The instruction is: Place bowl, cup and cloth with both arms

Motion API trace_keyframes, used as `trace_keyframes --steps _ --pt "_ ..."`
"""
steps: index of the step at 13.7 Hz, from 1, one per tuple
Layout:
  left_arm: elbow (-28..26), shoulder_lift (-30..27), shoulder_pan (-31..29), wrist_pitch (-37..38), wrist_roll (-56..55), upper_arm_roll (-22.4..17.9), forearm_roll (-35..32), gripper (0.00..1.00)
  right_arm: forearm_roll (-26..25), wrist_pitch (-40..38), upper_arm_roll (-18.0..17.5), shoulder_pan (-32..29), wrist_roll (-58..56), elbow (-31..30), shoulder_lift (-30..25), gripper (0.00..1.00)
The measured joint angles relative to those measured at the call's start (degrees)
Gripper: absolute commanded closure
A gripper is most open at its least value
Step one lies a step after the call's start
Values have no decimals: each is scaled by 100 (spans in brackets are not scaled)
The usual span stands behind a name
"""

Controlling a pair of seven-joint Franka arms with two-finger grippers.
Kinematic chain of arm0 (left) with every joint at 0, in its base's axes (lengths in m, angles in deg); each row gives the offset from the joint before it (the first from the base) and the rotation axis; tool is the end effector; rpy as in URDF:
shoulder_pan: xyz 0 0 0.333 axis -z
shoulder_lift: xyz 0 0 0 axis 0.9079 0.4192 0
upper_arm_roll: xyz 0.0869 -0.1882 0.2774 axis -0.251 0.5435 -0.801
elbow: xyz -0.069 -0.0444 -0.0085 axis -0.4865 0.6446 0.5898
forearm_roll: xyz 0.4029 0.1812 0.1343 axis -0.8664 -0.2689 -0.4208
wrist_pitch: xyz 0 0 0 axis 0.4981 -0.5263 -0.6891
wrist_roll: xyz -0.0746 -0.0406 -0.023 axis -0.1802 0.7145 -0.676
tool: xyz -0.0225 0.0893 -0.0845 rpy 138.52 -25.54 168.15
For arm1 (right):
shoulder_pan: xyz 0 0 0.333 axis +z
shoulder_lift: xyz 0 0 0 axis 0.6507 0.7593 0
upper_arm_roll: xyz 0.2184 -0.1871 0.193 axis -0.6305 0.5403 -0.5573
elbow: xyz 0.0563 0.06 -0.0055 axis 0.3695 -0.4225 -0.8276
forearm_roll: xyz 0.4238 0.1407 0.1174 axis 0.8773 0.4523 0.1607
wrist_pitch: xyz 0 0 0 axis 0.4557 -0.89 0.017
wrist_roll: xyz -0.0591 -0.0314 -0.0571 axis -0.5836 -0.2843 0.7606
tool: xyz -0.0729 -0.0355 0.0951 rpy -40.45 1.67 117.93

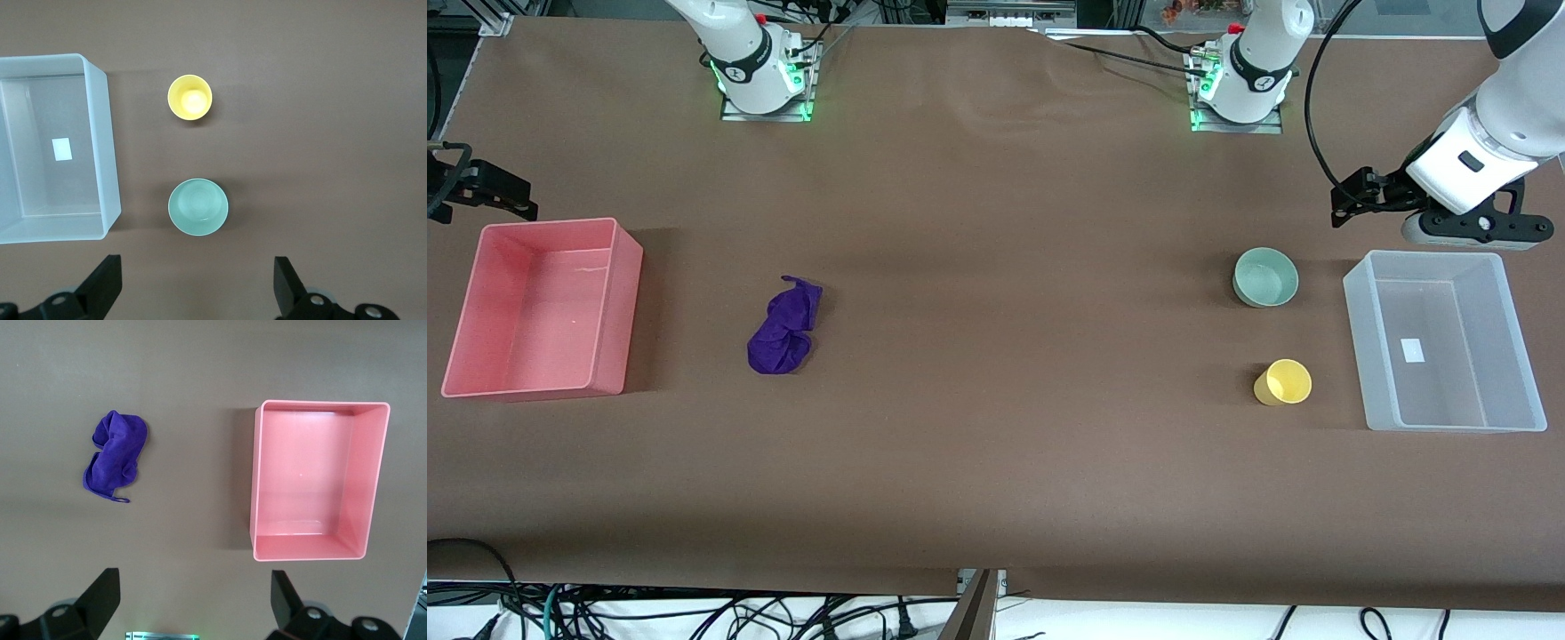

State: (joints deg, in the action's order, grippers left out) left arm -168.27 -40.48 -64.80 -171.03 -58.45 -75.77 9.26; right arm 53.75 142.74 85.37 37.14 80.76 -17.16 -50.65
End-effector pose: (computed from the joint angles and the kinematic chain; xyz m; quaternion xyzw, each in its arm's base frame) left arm 0.6000 -0.0518 0.5671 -0.9993 0.0246 0.0285 0.0008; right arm 0.6428 -0.0484 0.6269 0.9975 0.0390 -0.0489 0.0320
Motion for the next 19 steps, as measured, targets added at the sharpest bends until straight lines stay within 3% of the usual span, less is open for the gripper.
trace_keyframes --steps 14,19 --pt "0 1 0 18 0 0 0 0 203 2 -3 5 0 0 125 0" --pt "-85 167 6 919 8 11 0 0 203 67 -7 58 0 -184 212 0"
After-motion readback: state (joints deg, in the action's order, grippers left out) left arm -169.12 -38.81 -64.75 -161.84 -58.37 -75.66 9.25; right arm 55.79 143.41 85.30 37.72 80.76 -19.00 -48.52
